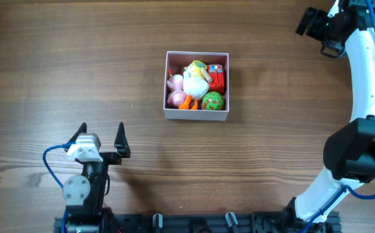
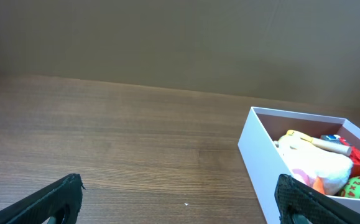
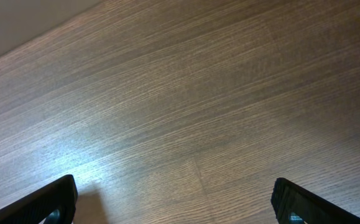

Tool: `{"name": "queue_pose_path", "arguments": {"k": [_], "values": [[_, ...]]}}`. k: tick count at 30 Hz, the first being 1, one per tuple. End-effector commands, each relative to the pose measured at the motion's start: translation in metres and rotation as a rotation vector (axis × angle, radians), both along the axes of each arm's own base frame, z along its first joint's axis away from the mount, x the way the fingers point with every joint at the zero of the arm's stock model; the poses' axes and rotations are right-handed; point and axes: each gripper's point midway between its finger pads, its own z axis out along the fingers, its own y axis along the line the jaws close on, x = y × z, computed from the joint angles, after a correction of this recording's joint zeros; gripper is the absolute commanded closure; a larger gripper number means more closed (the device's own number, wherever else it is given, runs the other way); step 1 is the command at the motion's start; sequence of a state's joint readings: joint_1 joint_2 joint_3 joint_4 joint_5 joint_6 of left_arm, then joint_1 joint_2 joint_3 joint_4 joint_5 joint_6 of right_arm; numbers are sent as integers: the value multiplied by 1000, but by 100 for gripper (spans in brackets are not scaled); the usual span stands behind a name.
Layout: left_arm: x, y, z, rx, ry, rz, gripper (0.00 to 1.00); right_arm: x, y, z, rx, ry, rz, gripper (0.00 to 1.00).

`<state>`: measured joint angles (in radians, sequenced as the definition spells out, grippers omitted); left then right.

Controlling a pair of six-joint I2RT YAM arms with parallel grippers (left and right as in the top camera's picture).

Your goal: Pack container

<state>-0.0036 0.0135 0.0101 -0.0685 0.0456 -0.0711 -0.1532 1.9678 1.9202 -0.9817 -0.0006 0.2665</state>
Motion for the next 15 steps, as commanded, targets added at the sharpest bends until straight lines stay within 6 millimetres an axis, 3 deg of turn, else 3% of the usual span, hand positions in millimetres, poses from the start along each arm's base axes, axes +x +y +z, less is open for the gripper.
{"name": "queue_pose_path", "arguments": {"k": [1,15], "values": [[0,3,-2,16,2,15,0,0,4,3,9,-9,11,0],[0,3,-2,16,2,15,0,-4,-10,3,-65,12,-29,0]]}}
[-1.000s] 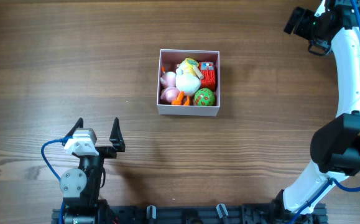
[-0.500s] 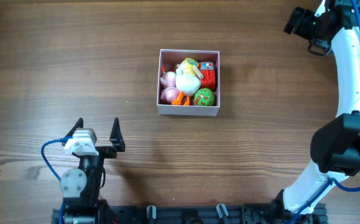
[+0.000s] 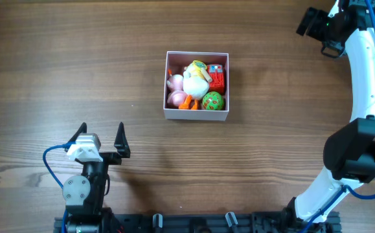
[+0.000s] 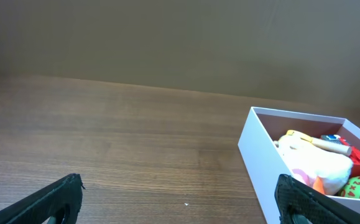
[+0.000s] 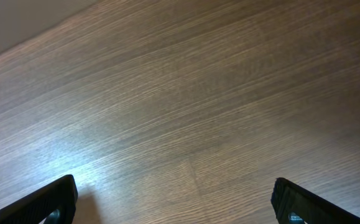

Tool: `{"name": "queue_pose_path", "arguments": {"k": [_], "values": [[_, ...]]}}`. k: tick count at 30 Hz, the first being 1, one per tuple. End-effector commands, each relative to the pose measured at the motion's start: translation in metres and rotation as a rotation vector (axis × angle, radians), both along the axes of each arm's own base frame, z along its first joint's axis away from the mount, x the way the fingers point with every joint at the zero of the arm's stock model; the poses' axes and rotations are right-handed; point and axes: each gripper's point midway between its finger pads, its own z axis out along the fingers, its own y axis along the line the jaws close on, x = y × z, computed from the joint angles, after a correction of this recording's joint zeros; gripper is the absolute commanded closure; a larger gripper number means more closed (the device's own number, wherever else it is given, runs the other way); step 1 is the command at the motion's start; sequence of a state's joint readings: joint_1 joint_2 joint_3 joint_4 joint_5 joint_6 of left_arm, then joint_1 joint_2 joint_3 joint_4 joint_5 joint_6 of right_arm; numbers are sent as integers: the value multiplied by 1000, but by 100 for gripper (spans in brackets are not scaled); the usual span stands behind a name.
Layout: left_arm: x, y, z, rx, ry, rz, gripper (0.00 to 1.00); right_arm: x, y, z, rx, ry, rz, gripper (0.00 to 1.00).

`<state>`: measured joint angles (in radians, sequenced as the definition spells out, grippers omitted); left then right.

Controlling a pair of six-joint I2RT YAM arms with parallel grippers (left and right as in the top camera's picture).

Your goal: Pack container

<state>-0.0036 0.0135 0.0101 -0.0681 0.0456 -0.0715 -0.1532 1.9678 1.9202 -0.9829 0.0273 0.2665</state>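
A white open box (image 3: 196, 114) sits mid-table, filled with toys: a white plush (image 3: 195, 84), a green patterned egg (image 3: 212, 100), a red block (image 3: 217, 79), pink pieces (image 3: 174, 90). The left wrist view shows the same box (image 4: 260, 162) at its right side. My left gripper (image 3: 101, 140) rests open near the front left of the table, nothing between its fingers (image 4: 180, 198). Far off at the back right corner, my right gripper (image 3: 307, 24) is open over bare wood (image 5: 173, 198).
The wooden table (image 3: 77, 65) surrounds the box. The white right arm (image 3: 368, 84) runs along the right edge. A black rail (image 3: 193, 223) lies along the front edge.
The right wrist view has shifted very slightly over the wood. Nothing else has changed.
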Motion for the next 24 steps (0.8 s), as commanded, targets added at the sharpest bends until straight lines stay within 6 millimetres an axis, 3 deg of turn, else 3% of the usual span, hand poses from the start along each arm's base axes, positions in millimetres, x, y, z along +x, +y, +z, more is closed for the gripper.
{"name": "queue_pose_path", "arguments": {"k": [1,4,10,16,20,24], "values": [[0,3,-2,16,2,15,0,-6,-9,6,-63,6,-27,0],[0,3,-2,16,3,15,0,-7,-14,24,-105,-33,-47,0],[0,3,-2,16,3,15,0,-15,-25,107,-204,-250,-83,0],[0,3,-2,16,3,15,0,-21,-16,193,-378,-472,109,0],[0,3,-2,16,3,15,0,-32,6,220,-439,-535,292,0],[0,3,-2,16,3,15,0,-56,23,240,-424,-617,357,0]]}}
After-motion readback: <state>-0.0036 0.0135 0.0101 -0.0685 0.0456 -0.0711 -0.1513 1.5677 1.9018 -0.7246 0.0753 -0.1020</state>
